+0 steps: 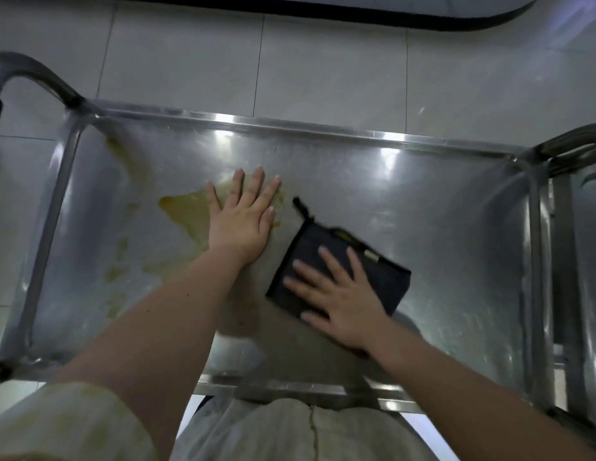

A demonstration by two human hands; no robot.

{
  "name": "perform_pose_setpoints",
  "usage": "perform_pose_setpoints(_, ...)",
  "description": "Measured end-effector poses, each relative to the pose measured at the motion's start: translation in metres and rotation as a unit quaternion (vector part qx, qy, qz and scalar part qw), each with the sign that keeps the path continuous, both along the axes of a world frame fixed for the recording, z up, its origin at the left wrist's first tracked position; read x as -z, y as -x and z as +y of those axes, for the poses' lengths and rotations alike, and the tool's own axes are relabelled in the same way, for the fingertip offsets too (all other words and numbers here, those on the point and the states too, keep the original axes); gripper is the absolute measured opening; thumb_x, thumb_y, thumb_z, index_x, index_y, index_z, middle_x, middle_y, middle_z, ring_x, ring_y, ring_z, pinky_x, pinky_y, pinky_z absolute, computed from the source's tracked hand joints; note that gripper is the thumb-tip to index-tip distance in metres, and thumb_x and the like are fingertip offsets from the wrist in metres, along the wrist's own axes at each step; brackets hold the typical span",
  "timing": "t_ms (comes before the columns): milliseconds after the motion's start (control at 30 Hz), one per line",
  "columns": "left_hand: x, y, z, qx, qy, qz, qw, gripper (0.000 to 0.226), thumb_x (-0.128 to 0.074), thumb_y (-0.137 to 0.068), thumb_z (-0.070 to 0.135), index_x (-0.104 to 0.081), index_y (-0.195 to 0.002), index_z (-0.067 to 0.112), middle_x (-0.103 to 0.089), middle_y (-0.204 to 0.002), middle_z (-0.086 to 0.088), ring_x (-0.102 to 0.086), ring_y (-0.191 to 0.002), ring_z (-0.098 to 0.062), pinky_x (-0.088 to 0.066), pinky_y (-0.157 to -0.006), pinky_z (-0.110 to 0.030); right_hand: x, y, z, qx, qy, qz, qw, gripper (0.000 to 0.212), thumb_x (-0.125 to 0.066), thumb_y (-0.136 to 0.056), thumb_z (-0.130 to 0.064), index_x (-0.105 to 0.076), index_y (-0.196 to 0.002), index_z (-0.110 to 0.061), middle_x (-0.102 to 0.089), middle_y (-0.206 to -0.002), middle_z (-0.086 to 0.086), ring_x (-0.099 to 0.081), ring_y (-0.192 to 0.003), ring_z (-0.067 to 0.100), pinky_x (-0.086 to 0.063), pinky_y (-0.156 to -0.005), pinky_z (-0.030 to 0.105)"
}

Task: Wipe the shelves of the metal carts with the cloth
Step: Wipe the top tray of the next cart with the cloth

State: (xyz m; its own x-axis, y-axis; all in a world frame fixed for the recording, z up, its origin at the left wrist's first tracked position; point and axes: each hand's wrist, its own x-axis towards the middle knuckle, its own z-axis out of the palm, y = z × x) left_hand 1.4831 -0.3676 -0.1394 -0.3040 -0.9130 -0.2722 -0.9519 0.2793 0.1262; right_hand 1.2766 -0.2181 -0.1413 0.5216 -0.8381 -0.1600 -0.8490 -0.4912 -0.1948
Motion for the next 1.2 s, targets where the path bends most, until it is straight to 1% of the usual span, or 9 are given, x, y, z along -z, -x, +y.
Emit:
perform_pose_setpoints(67,0.0,0.0,0.0,0.0,0.001,0.002,1.0,0.053,-0.013,-0.101,0.044,0.003,-0.152,0.044,0.008,-0.163,0.011,0.01,-0.15,-0.022,0.009,-0.113,-0.064,0.001,0.007,-0.06,0.105,0.01,0.017,0.994,0.06,-0.031,-0.095,-0.061,-0.021,-0.152,-0.044,-0.017,-0.162,-0.011,-0.008,-0.15,0.034,-0.01,-0.112,0.067)
perform_pose_setpoints(167,0.001,0.0,-0.002,-0.002,-0.002,0.007,1.0,0.053,-0.012,-0.102,0.045,0.003,-0.152,0.045,0.009,-0.163,0.012,0.011,-0.15,-0.021,0.011,-0.113,-0.064,-0.002,0.018,-0.152,0.257,-0.023,0.036,0.965,0.061,-0.023,-0.096,-0.063,-0.006,-0.153,-0.045,-0.001,-0.163,-0.014,0.007,-0.15,0.032,0.003,-0.115,0.064)
perform_pose_setpoints(267,0.003,-0.001,-0.003,-0.001,0.001,0.005,1.0,0.052,-0.009,-0.101,0.046,0.006,-0.151,0.047,0.011,-0.162,0.014,0.013,-0.149,-0.021,0.013,-0.112,-0.064,-0.003,0.008,-0.192,0.335,-0.053,0.05,0.939,0.062,-0.018,-0.097,-0.062,0.004,-0.153,-0.044,0.012,-0.163,-0.013,0.018,-0.148,0.033,0.009,-0.114,0.063)
perform_pose_setpoints(367,0.004,-0.001,-0.003,-0.001,-0.001,0.007,1.0,0.053,-0.009,-0.101,0.046,0.007,-0.151,0.047,0.011,-0.162,0.014,0.012,-0.149,-0.021,0.011,-0.112,-0.065,-0.001,-0.021,-0.154,0.338,-0.028,0.05,0.939,0.064,-0.02,-0.097,-0.061,-0.001,-0.154,-0.041,0.006,-0.164,-0.01,0.011,-0.148,0.036,0.006,-0.115,0.063)
perform_pose_setpoints(633,0.001,-0.002,-0.002,0.009,-0.011,0.022,1.0,0.053,-0.009,-0.101,0.044,0.006,-0.152,0.044,0.01,-0.163,0.012,0.014,-0.149,-0.023,0.012,-0.111,-0.066,-0.006,-0.083,0.076,0.192,-0.013,0.009,0.981,0.061,-0.043,-0.095,-0.057,-0.031,-0.151,-0.037,-0.023,-0.16,-0.008,-0.017,-0.147,0.038,-0.02,-0.109,0.068)
perform_pose_setpoints(767,0.001,-0.007,-0.003,0.021,-0.005,0.035,0.999,0.053,-0.011,-0.102,0.044,0.003,-0.153,0.042,0.007,-0.163,0.01,0.012,-0.149,-0.024,0.011,-0.111,-0.067,-0.005,-0.073,0.024,0.235,-0.022,0.026,0.971,0.059,-0.032,-0.098,-0.06,-0.02,-0.153,-0.042,-0.016,-0.162,-0.012,-0.007,-0.15,0.034,-0.012,-0.112,0.067)
perform_pose_setpoints(933,0.003,-0.007,-0.003,0.028,-0.002,0.038,0.999,0.054,-0.014,-0.102,0.045,0.0,-0.154,0.04,0.006,-0.164,0.008,0.011,-0.149,-0.025,0.009,-0.111,-0.067,-0.004,-0.038,-0.113,0.407,-0.055,0.043,0.911,0.06,-0.016,-0.098,-0.062,0.004,-0.152,-0.046,0.01,-0.162,-0.016,0.015,-0.148,0.032,0.008,-0.114,0.063)
perform_pose_setpoints(1067,0.007,-0.01,-0.006,0.046,-0.006,0.029,0.999,0.06,-0.015,-0.099,0.051,0.008,-0.153,0.039,0.012,-0.163,0.006,0.016,-0.148,-0.027,0.011,-0.11,-0.069,-0.006,-0.027,-0.166,0.438,-0.075,0.044,0.895,0.06,-0.017,-0.098,-0.061,0.004,-0.152,-0.044,0.013,-0.162,-0.015,0.018,-0.147,0.033,0.01,-0.113,0.064)
perform_pose_setpoints(1200,0.01,-0.009,-0.001,0.049,0.006,0.027,0.998,0.059,-0.012,-0.098,0.053,0.008,-0.153,0.04,0.012,-0.163,0.006,0.015,-0.148,-0.028,0.009,-0.11,-0.07,-0.002,-0.04,-0.147,0.446,-0.045,0.059,0.892,0.061,-0.015,-0.098,-0.061,0.003,-0.153,-0.042,0.01,-0.163,-0.013,0.015,-0.148,0.034,0.008,-0.114,0.064)
